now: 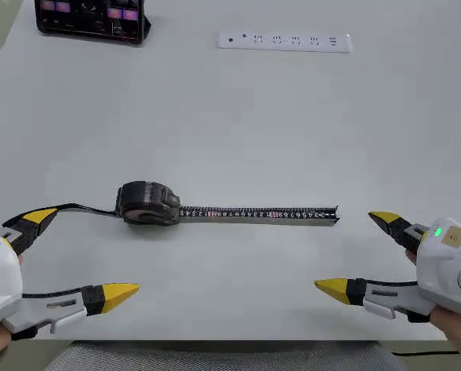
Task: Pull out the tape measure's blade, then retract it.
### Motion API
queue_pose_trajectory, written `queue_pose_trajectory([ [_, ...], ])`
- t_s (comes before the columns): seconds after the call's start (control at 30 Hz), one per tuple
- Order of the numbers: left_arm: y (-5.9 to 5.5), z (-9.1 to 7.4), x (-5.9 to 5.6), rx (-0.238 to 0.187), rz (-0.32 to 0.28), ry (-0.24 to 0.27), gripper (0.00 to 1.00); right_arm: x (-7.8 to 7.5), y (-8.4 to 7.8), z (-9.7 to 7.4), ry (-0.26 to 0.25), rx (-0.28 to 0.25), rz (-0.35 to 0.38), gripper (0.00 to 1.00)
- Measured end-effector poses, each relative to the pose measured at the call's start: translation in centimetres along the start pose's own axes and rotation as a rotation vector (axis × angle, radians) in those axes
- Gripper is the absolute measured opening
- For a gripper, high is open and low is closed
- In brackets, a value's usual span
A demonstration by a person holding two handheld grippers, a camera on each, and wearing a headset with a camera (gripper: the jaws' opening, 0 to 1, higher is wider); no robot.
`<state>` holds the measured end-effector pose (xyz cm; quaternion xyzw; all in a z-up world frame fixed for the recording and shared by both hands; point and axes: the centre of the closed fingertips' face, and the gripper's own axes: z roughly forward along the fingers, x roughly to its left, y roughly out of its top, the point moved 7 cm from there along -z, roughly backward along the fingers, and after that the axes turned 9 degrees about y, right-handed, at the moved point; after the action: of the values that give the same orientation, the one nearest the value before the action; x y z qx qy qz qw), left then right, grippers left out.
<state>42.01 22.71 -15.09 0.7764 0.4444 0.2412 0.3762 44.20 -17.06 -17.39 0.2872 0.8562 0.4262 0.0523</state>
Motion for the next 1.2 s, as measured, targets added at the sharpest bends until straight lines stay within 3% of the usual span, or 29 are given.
queue_pose_trajectory([
  [1.2,0.02,0.43,0.21,0.006,0.011,-0.011,0.99,-0.43,-0.02,0.66,0.003,0.000,-0.002,0.86],
])
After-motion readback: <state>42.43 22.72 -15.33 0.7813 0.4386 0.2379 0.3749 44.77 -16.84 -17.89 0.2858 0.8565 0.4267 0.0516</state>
